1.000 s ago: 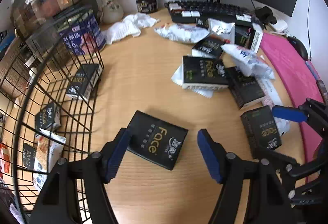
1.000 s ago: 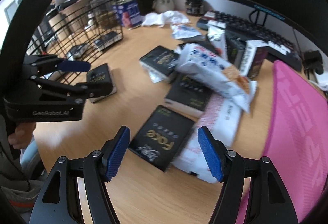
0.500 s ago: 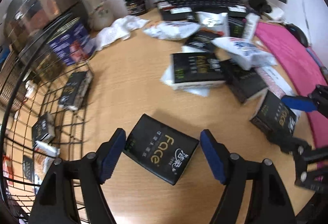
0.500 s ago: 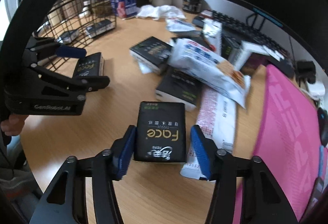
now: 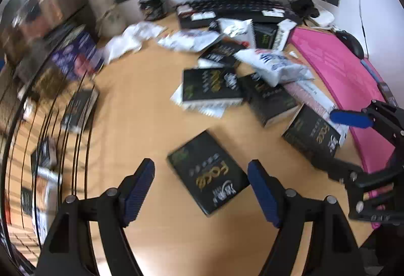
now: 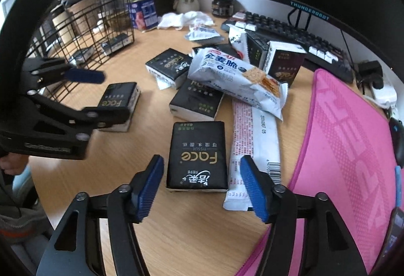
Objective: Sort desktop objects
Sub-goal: 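Close the right tool on a black Face pack while the left tool grasps another, then carry both held Face packs over the wire basket and open both tools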
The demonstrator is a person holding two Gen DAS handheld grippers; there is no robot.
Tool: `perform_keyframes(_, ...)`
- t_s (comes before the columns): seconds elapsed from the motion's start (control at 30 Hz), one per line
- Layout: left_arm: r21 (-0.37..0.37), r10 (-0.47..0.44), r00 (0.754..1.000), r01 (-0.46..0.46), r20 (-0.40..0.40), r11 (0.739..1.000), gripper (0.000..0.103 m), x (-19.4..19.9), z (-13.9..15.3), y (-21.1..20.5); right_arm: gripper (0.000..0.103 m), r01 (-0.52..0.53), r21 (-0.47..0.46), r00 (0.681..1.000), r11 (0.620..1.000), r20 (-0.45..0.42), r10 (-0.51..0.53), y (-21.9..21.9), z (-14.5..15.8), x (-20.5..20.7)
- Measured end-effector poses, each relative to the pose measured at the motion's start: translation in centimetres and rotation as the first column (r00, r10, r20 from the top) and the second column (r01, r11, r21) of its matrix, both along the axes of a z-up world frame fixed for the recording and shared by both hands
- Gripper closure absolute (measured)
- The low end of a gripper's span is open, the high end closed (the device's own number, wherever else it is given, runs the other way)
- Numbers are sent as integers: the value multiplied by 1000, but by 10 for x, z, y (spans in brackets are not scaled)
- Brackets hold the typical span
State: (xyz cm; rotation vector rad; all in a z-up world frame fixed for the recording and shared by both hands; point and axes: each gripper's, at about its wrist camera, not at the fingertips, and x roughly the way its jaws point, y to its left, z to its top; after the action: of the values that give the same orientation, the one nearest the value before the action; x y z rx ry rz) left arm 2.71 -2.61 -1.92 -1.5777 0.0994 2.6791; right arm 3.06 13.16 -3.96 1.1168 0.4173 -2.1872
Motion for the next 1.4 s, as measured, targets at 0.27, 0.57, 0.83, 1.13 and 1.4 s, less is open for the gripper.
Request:
perform_keyframes(0.27,55,55,997,-58,47,997,22,1,-12,-14,33,11,37,1000,999,-26,-10,-8,-4,2)
perform_keyframes(0.57,44,15,999,-17,50,999,22,-8,-19,-3,32,5,72,998,997,-64,0,-16,-8,4)
perform_keyframes(0.83,53,-24,999,23,31,998,51,-7,-15,2,57,20,71,997,997,-75,-15,-16,-7,2)
perform_keyframes(1.13,34,-22,1000,21,12,999,51,-4,-6,0,57,21,34,998,999,-62,-19,-15,1,4)
perform_keyframes(1.4,35,-16,995,20,-98,999,51,2,47,-8,57,7,-2,996,1000,-92,-7,-24,30,5)
